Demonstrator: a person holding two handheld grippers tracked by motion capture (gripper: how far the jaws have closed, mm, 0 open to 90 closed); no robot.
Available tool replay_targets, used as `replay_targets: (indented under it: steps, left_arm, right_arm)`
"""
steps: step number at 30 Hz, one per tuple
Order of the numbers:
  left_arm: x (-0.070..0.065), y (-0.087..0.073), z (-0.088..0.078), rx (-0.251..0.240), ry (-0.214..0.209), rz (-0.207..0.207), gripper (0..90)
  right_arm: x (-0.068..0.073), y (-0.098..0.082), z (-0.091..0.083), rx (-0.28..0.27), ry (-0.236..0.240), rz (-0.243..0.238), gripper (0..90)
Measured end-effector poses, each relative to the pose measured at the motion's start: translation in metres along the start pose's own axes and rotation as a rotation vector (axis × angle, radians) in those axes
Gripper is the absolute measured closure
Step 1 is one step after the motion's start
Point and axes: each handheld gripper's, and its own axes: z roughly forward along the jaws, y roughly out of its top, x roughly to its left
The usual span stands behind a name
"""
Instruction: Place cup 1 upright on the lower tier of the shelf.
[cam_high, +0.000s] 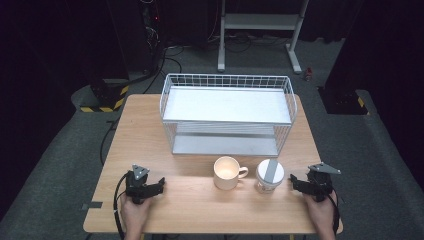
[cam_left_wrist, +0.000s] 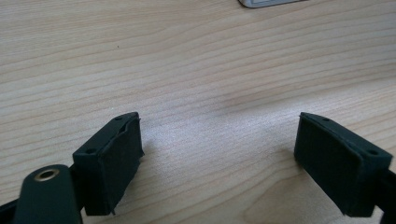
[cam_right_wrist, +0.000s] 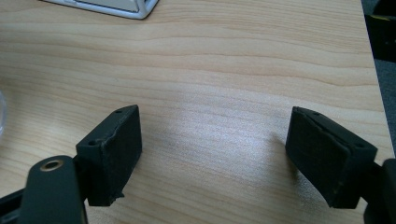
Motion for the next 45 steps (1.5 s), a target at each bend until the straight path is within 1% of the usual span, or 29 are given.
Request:
replay_targets:
  steps: [24,26,29,31,36,38,39,40,42,45]
  left_arm:
    - [0.0,0.0,0.0,0.002,-0.001,-0.001,15.6]
    - [0.0,0.0,0.0,0.001,-0.001,-0.001,15.6]
    - [0.0,0.0,0.0,0.002,-0.001,0.001,15.6]
    - [0.0,0.0,0.0,0.002,-0.001,-0.001,15.6]
    - [0.0,0.0,0.0,0.001,-0.001,-0.001,15.6]
    - [0.0,0.0,0.0,0.001,-0.001,-0.001,15.6]
    - [0.0,0.0,0.0,0.001,-0.001,0.0,15.6]
    - [0.0,0.0,0.0,0.001,-0.001,-0.001,15.6]
    - [0.0,0.0,0.0,0.001,-0.001,-0.001,15.6]
    - [0.0,0.0,0.0,0.002,-0.001,-0.001,15.6]
  right_arm:
    - [0.0,0.0,0.0,0.003,0.005,0.0,18.1]
    - [0.001,0.0,0.0,0.011,0.01,0.002,15.2]
    - [0.001,0.0,-0.001,0.012,0.014,-0.008,14.8]
    - [0.001,-0.001,-0.001,0.008,0.017,-0.004,14.7]
    - [0.0,-0.002,-0.003,0.007,0.028,0.021,14.3]
    - [0.0,-0.005,-0.007,-0.016,0.036,0.026,14.5]
    - [0.0,-0.005,-0.007,-0.016,0.036,0.026,14.5]
    - [0.001,-0.007,-0.009,-0.027,0.05,0.026,14.7]
    - [0.003,-0.009,-0.012,-0.035,0.055,0.026,14.8]
    - [0.005,-0.011,-0.014,-0.034,0.064,0.021,14.8]
